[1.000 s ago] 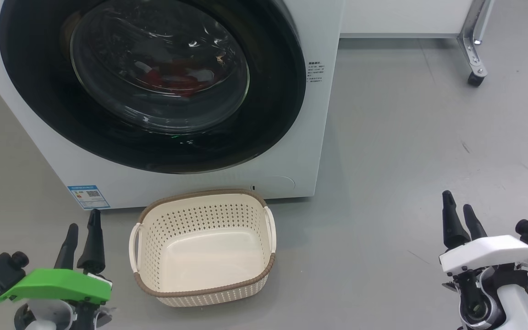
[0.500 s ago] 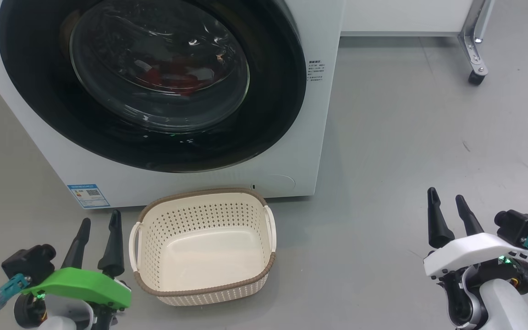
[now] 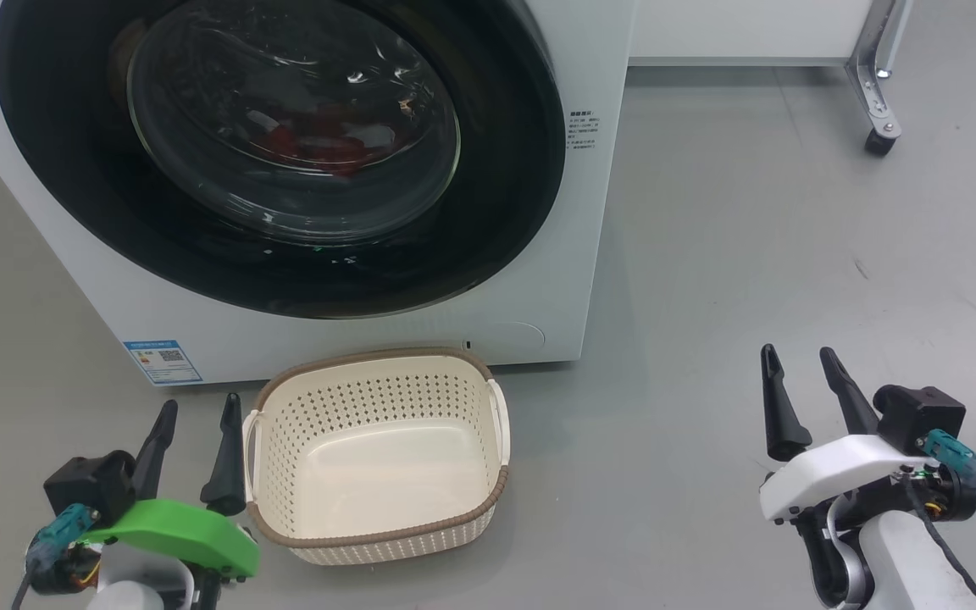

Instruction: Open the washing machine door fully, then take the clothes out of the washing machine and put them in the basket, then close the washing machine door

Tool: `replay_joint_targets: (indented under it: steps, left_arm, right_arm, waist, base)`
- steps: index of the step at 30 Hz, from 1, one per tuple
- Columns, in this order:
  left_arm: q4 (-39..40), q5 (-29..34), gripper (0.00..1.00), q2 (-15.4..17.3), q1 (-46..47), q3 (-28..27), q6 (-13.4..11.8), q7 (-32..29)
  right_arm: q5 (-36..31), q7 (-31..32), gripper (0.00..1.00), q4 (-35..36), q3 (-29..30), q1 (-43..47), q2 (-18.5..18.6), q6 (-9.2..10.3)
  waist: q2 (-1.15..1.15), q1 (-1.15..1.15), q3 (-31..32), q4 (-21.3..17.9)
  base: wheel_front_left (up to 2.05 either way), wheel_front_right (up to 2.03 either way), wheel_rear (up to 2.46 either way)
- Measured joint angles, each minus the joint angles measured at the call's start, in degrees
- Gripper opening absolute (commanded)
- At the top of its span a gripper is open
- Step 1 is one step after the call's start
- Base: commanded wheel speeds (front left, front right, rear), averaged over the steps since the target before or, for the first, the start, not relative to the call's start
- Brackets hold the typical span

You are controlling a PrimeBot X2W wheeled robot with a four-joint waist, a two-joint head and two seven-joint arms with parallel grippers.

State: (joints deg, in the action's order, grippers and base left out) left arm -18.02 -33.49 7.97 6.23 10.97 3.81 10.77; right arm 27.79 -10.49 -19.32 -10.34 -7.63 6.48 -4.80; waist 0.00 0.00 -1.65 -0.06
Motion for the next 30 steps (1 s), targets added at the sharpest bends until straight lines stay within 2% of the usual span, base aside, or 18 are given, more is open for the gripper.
replay_joint_targets:
  steps: [17, 30]
  left_arm:
    - [-1.83, 11.06, 1.00, -0.05, 2.49, 1.12, -1.05, 3.50]
    - [-3.74, 11.41, 1.00, -1.12, 3.08, 0.22, -1.57, 3.52]
  right_arm:
    - [-11.49, -3.67, 1.00, -0.77, -1.22, -1.54, -0.29, 0.01]
    - [-11.78, -3.71, 1.00, -1.40, 1.11, -1.52, -1.33, 0.26]
  waist:
    - [0.00, 0.00, -0.48, -0.17]
    - [0.00, 0.00, -0.69, -0.19]
  base:
    - [0.00, 0.00, 0.00]
    - [0.00, 0.00, 0.00]
